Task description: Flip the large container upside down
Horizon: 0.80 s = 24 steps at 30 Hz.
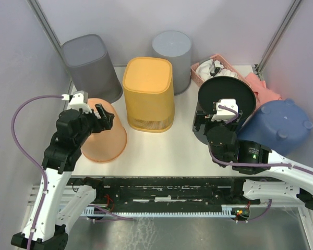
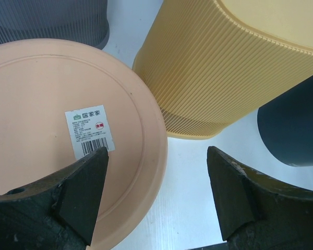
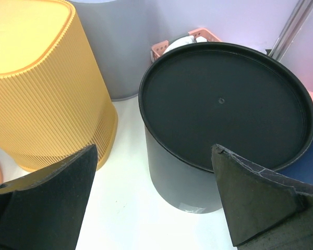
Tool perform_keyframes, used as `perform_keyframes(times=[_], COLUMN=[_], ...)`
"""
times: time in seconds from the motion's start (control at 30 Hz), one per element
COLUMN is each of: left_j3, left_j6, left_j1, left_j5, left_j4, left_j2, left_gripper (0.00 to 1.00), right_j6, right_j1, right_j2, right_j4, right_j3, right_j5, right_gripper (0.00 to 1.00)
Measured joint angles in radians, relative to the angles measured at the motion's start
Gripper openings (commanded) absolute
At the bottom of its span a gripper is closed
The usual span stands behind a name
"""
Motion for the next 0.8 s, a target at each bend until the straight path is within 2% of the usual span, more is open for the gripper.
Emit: perform_keyframes(times=[0.8], left_j3=[-0.012], left_j6=[-0.002], left_j1=[0.000], left_j5=[-0.014], left_j4=[0.019], left_j2=[-0.016], left_gripper=[0.83], right_j6=[0.027], right_j1=[0.000], right_j2=[-0.013], right_j4=[-0.017], right_j3=[0.000], right_j5=[0.000], right_gripper=[0.99])
